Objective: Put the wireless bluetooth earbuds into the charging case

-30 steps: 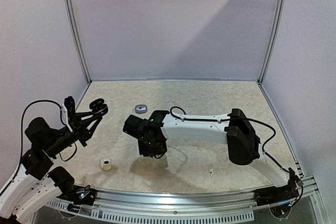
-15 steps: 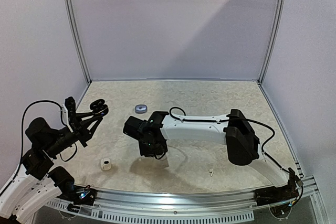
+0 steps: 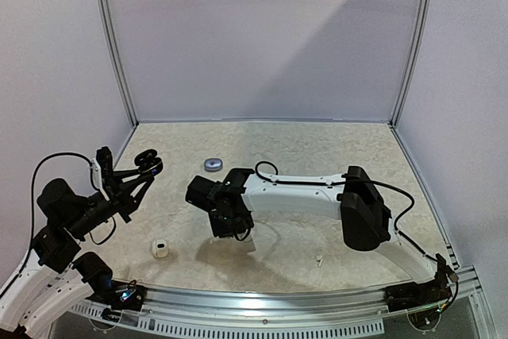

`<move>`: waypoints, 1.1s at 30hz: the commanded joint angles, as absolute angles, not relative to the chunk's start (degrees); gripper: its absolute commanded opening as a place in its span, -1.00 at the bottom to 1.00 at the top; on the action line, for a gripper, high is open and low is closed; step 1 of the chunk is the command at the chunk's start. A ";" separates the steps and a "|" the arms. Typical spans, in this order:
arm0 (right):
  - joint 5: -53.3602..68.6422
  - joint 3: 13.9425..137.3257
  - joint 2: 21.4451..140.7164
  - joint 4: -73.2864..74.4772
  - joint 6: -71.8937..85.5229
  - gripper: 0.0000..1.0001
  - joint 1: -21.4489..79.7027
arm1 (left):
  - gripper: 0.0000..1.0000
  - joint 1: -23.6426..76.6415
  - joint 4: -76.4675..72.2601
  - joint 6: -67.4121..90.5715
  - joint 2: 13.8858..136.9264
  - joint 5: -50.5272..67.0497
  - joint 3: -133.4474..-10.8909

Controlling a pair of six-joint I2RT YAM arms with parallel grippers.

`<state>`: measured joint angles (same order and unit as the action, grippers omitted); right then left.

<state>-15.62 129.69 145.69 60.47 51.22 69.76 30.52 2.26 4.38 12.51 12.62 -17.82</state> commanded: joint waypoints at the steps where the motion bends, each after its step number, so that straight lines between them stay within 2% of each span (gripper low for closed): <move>1: -18.99 128.66 141.11 59.20 45.89 -1.00 69.94 | -1.00 29.85 1.91 3.42 12.14 12.61 -17.76; 11: -26.32 126.21 124.78 50.69 29.35 -1.00 72.37 | -1.00 29.71 1.08 2.81 12.23 15.49 -17.67; 17: -25.51 120.33 113.61 33.55 13.05 -1.00 72.87 | -1.00 29.54 1.97 1.06 10.73 15.38 -18.07; 23: -11.79 110.73 106.39 7.08 -6.89 -1.00 72.91 | -1.00 29.53 2.68 -1.98 11.80 17.00 -20.42; 28: -2.93 111.78 106.05 0.82 -14.58 -1.00 72.89 | -1.00 29.71 1.18 -9.93 14.78 20.73 -25.55; 33: 5.51 111.68 104.56 0.61 -18.32 -1.00 72.87 | -1.00 29.71 1.02 -10.73 20.88 23.79 -32.55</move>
<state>-4.05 112.22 106.67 4.47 -11.75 72.75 30.26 2.31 -7.73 17.17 19.94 -27.92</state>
